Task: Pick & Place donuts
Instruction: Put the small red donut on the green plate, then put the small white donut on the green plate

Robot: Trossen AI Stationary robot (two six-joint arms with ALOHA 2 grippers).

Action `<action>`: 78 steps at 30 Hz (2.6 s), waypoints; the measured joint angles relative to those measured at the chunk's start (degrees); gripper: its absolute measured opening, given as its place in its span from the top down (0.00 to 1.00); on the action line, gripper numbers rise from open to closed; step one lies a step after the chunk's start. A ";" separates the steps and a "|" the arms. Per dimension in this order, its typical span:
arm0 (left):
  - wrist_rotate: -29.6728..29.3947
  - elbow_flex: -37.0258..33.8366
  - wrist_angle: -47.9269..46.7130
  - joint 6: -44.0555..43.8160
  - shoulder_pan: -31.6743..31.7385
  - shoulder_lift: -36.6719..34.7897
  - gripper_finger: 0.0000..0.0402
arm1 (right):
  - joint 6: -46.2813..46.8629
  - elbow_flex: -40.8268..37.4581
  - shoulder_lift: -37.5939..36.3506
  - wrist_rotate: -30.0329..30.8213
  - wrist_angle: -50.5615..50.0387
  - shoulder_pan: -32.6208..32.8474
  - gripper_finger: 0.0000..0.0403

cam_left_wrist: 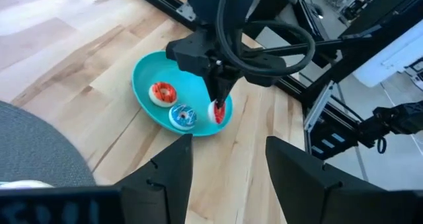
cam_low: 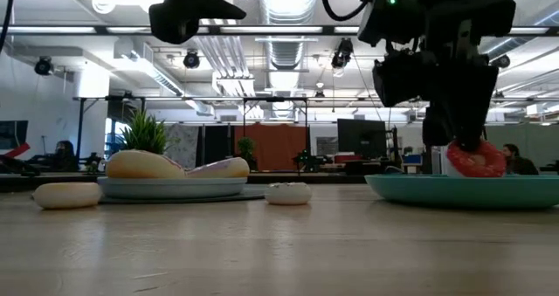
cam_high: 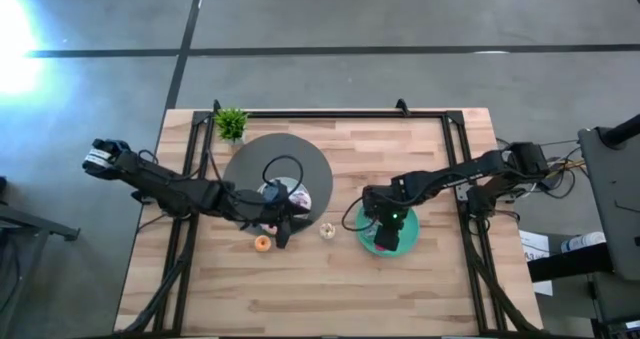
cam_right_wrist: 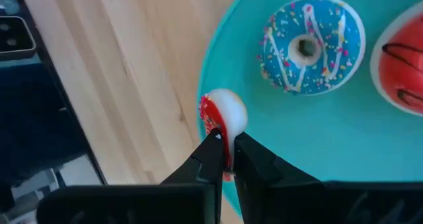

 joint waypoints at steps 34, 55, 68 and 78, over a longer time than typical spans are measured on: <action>-2.81 -0.02 -1.98 -0.53 -0.33 0.02 0.59 | -16.01 9.78 -0.30 24.80 -8.96 9.91 0.49; -12.36 0.03 -7.86 -5.52 -12.94 -2.24 0.59 | -38.69 27.95 23.72 33.49 4.61 10.70 0.52; -26.67 0.00 -11.02 -9.37 -24.87 -6.05 0.59 | -34.25 28.28 25.70 33.82 6.61 7.63 0.62; -34.25 0.00 -14.89 -10.10 -28.02 -9.71 0.59 | -33.64 26.43 25.64 32.20 7.73 7.65 0.63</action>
